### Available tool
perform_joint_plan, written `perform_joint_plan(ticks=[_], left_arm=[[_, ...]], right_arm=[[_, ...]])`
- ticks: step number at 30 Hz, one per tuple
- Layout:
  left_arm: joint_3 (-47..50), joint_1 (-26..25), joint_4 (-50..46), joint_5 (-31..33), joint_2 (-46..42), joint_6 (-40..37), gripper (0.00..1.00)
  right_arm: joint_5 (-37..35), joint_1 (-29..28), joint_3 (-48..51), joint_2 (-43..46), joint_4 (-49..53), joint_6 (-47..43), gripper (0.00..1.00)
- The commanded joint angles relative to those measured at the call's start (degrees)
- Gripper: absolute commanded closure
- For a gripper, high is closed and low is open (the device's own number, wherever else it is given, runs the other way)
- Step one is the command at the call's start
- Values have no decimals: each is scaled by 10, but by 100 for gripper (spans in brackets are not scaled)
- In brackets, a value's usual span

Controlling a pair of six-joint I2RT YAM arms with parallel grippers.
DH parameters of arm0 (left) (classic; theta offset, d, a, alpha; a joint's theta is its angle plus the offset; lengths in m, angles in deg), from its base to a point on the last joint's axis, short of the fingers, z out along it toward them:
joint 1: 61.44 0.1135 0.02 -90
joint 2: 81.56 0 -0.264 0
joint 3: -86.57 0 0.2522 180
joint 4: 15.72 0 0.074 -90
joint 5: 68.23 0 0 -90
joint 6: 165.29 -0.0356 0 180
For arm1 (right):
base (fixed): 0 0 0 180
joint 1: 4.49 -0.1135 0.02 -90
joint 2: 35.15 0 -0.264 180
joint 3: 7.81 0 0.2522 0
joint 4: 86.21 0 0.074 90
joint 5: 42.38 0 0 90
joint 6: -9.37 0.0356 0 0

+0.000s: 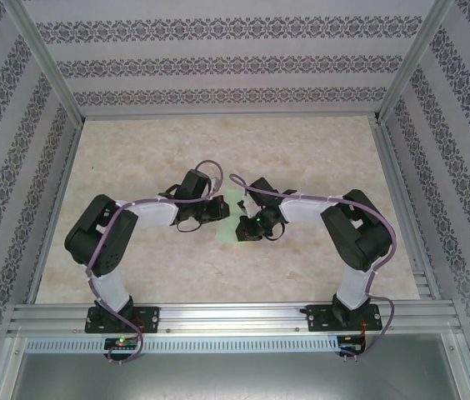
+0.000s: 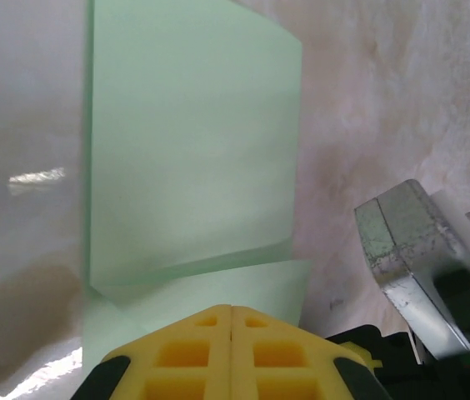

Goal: Fold a paper plane with a square sheet of paper (pick it up from the middle)
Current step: Fold the triangle a second time at the center of the table.

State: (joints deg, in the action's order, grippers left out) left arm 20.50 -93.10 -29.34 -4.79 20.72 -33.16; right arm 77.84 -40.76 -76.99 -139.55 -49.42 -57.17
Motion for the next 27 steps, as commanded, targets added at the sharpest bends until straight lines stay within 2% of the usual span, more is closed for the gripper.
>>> perform_joint_plan(ticks=[1,11,19,27], left_arm=[[-3,-5,28,-9,27,13,96],[-18,-10,-28,33,60,-1,97],[-17,-11,-43,44,65,0,98],[-24,-11,-67,61,69,3,98]], right_arm=[[-11,-3,-7,-5,30,2,92],[4,-3,-38,11,13,3,90],[-12,-2,-97,-38,23,-5,90],[-17,-1,-81,-57,33,-12,91]])
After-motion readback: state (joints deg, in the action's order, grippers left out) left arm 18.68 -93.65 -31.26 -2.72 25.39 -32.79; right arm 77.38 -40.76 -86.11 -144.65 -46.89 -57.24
